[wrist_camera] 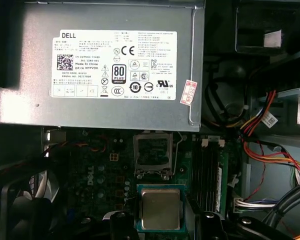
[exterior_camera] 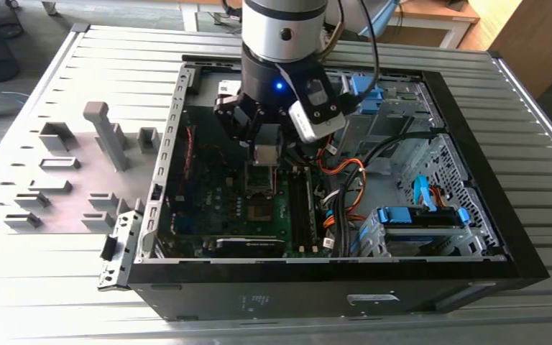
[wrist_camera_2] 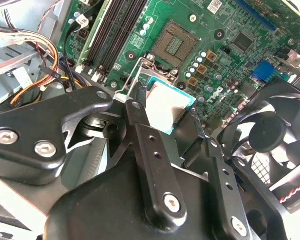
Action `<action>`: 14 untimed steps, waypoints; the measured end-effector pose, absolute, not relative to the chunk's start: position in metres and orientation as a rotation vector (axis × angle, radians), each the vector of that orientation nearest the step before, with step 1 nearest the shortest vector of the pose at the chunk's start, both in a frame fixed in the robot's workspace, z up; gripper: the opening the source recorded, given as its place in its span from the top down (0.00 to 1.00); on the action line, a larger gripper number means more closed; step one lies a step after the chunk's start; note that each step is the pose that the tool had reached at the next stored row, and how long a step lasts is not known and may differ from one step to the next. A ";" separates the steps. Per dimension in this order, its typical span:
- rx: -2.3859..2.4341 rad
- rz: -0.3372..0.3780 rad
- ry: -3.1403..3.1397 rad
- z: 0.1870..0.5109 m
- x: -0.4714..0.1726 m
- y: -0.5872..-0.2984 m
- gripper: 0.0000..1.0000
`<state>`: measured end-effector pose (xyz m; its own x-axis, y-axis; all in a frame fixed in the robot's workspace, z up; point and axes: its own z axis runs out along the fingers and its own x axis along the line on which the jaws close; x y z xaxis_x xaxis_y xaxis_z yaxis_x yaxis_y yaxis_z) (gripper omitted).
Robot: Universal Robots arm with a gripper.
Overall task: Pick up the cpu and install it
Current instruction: 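Place the cpu into insertion slot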
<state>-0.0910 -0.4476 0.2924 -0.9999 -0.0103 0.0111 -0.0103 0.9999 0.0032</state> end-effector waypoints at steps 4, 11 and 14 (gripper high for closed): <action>0.016 -0.005 -3.130 0.289 -0.092 -0.449 0.53; 0.016 -0.005 -3.130 0.279 -0.094 -0.457 0.53; 0.016 -0.005 -3.130 0.274 -0.094 -0.459 0.53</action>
<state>-0.0942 -0.4594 0.2740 -0.9999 -0.0104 0.0111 -0.0103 0.9999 0.0031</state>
